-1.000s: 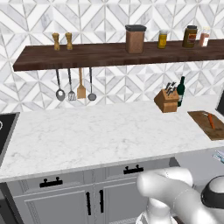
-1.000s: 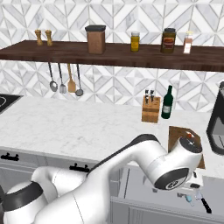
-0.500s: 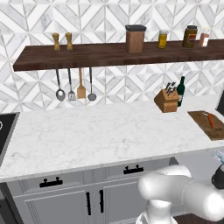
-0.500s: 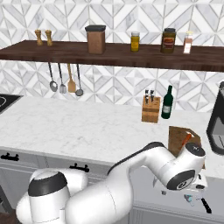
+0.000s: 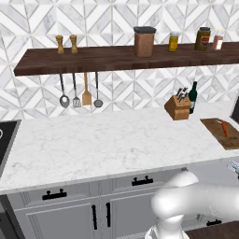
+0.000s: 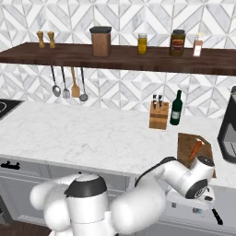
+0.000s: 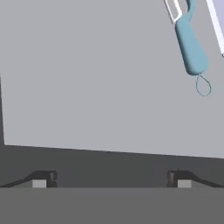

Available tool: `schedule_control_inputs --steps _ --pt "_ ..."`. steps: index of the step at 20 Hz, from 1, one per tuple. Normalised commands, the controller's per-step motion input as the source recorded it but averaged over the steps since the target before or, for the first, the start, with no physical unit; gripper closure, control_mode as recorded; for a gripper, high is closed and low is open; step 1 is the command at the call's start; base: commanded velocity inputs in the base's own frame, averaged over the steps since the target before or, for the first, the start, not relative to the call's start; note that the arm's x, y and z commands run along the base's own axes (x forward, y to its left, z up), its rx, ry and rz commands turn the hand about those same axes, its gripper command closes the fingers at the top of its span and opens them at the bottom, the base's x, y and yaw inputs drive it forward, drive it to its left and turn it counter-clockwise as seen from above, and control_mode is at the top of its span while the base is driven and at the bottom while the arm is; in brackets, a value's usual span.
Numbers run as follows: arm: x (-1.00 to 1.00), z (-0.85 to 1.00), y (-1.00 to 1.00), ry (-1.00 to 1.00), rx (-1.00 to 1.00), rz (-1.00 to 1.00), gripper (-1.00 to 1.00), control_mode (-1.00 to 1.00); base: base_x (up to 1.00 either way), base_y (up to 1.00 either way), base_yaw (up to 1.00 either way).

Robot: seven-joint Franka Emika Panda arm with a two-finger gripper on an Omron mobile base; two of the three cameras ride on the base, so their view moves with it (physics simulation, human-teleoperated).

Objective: Place the appropriate cutting tool for cutting the carrot skin on the cutting board.

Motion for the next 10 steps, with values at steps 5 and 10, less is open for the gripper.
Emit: schedule_control_inputs --steps 5,10 --pt "0.23 -0.62 -0.13 0.07 0.08 -0.03 -1.00 -1.00 0.00 0.00 0.00" --pt "-0.10 -0.68 0.00 0.04 0.01 0.00 -1.00 -1.00 0.00 0.00 0.00"
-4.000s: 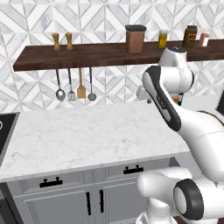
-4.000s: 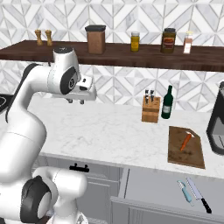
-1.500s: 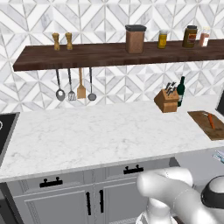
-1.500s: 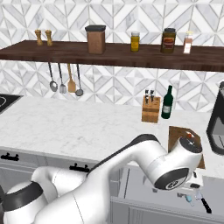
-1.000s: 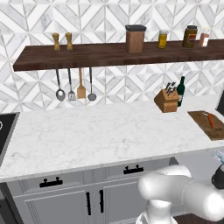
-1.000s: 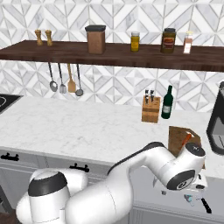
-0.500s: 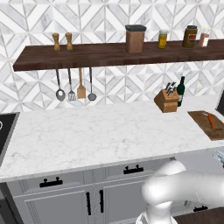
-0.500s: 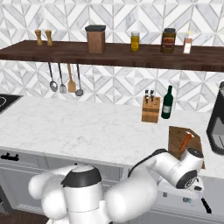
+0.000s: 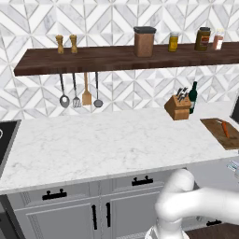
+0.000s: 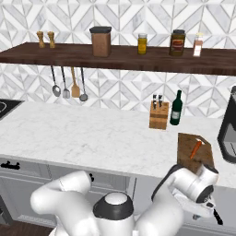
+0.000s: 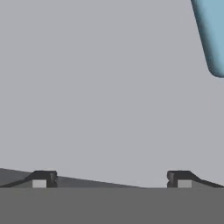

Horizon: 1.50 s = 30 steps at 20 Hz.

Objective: Place the appropriate cutting tool for cutting the carrot skin on the cutting board.

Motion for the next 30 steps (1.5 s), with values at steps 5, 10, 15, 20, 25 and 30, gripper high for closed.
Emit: schedule_control_inputs --steps 5,10,15,20,25,30 --pt "-0.39 -0.54 0.01 0.12 0.00 0.00 -1.00 -1.00 0.00 0.00 0.00" --pt "-0.56 0.02 0.09 0.17 0.00 0.00 -1.00 -1.00 0.00 0.00 0.00" --pt "-0.75 0.28 0.19 0.21 0.00 0.00 -1.00 -1.00 0.00 0.00 0.00" --pt "-0.86 0.29 0.41 0.28 0.00 0.00 -1.00 -1.00 0.00 0.00 0.00" --pt "-0.83 0.25 0.34 0.26 0.00 0.00 -1.00 -1.00 0.00 0.00 0.00" --pt "0.23 0.58 -0.13 -0.08 -0.02 0.00 -1.00 -1.00 0.00 0.00 0.00"
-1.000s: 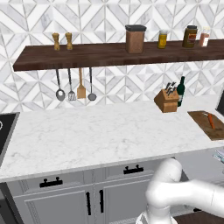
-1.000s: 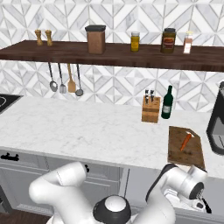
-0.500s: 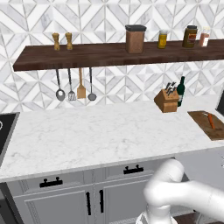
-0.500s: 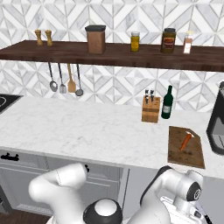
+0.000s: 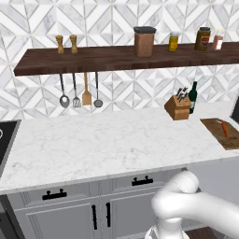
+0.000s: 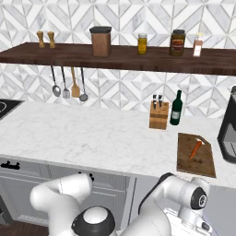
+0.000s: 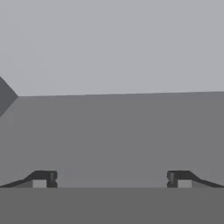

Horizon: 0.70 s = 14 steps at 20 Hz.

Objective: Place the appropriate cutting tool for cutting the carrot skin on the cutting board.

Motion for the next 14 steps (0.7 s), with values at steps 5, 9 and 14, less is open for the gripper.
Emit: schedule_control_inputs --steps 5,9,14 --pt "0.36 0.19 -0.13 -0.21 -0.02 0.00 -1.00 -1.00 0.00 0.00 0.00" --pt "0.30 0.00 -0.04 -0.23 0.00 0.00 -1.00 -1.00 0.00 0.00 0.00" --pt "0.25 0.00 -0.17 -0.20 -0.03 0.07 -1.00 -1.00 0.00 0.00 0.00"
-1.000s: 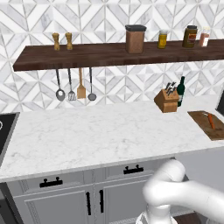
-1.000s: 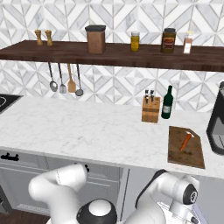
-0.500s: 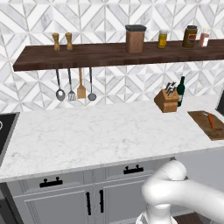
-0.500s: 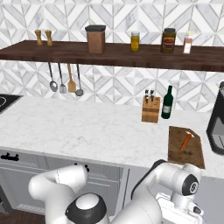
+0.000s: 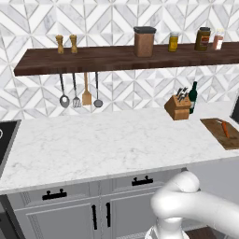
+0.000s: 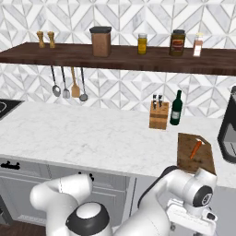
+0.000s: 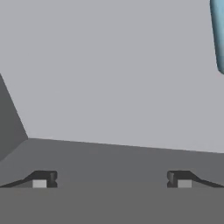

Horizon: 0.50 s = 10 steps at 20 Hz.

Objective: Place the appropriate cutting tool for cutting the carrot skin on the cutting board.

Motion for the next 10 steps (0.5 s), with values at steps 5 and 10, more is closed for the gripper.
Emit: schedule_control_inputs --steps 5,10 --pt "0.31 -0.01 -0.33 -0.05 -0.05 0.07 -1.00 -1.00 0.00 0.00 0.00" --pt "0.49 -0.02 -0.33 -0.03 0.00 0.09 -1.00 -1.00 0.00 0.00 0.00"
